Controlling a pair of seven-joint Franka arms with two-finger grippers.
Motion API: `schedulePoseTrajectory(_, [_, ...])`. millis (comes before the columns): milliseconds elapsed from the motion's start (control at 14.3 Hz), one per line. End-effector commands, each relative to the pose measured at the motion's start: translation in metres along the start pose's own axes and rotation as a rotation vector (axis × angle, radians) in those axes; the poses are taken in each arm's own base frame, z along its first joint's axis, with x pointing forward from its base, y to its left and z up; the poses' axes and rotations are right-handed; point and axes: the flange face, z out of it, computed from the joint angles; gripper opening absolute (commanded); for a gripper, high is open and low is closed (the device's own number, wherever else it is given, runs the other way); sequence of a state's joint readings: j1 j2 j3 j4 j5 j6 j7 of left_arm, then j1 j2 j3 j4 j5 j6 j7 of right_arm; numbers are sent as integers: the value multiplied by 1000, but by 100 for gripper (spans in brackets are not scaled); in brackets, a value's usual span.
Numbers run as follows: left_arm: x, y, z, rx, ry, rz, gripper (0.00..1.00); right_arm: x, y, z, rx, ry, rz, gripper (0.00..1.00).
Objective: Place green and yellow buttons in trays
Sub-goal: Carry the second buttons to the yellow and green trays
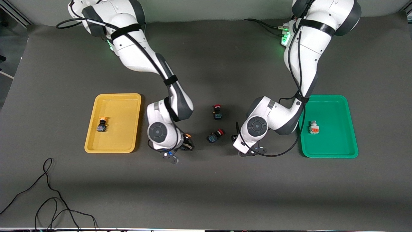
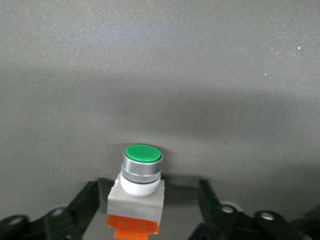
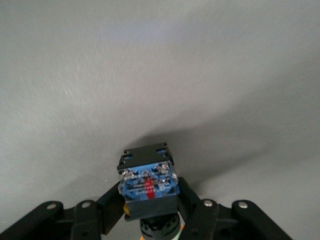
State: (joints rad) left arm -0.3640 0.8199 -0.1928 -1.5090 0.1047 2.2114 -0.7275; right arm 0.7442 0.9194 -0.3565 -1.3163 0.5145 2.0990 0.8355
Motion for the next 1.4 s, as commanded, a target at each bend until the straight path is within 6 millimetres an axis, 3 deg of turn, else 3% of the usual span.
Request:
schedulePoseTrajectory(0, [-1, 3, -9, 11, -1, -5, 17, 31, 26, -90, 8, -15, 21, 0])
schedulePoseTrajectory(70, [-2, 2, -12, 25, -17, -3, 7, 48, 44, -125, 9, -25, 16, 0])
schedulePoseTrajectory(210, [1, -9, -25, 55, -49, -7, 6, 75, 91, -196, 22, -75, -35, 0])
schedulePoseTrajectory(280, [6, -21, -44, 61, -59, -12, 5, 90, 119, -220, 19, -112, -66, 0])
schedulePoseTrajectory(420, [22, -62, -97, 9, -107, -4, 5, 125, 177, -237, -13, -191, -164, 0])
schedulePoseTrajectory(559, [39, -130, -141, -20, -175, 46, 5, 149, 227, -219, -74, -232, -252, 0])
schedulePoseTrajectory(769, [66, -247, -158, -19, -232, 109, 5, 169, 288, -168, -87, -274, -347, 0])
schedulePoseTrajectory(909, [81, -329, -146, 39, -224, 177, 6, 173, 308, -132, -86, -252, -323, 0])
schedulePoseTrajectory(979, [87, -360, -134, 60, -214, 203, 6, 170, 316, -115, -75, -228, -313, 0])
schedulePoseTrajectory(1119, [92, -411, -93, 68, -153, 247, 7, 145, 314, -74, -89, -163, -340, 0])
schedulePoseTrajectory(1189, [92, -428, -71, 76, -125, 266, 8, 141, 315, -65, -95, -141, -343, 0])
schedulePoseTrajectory(1259, [90, -436, -48, 72, -103, 269, 8, 138, 311, -64, -98, -140, -350, 30])
schedulePoseTrajectory(1329, [87, -436, -29, 70, -88, 279, 8, 136, 308, -64, -99, -139, -355, 99])
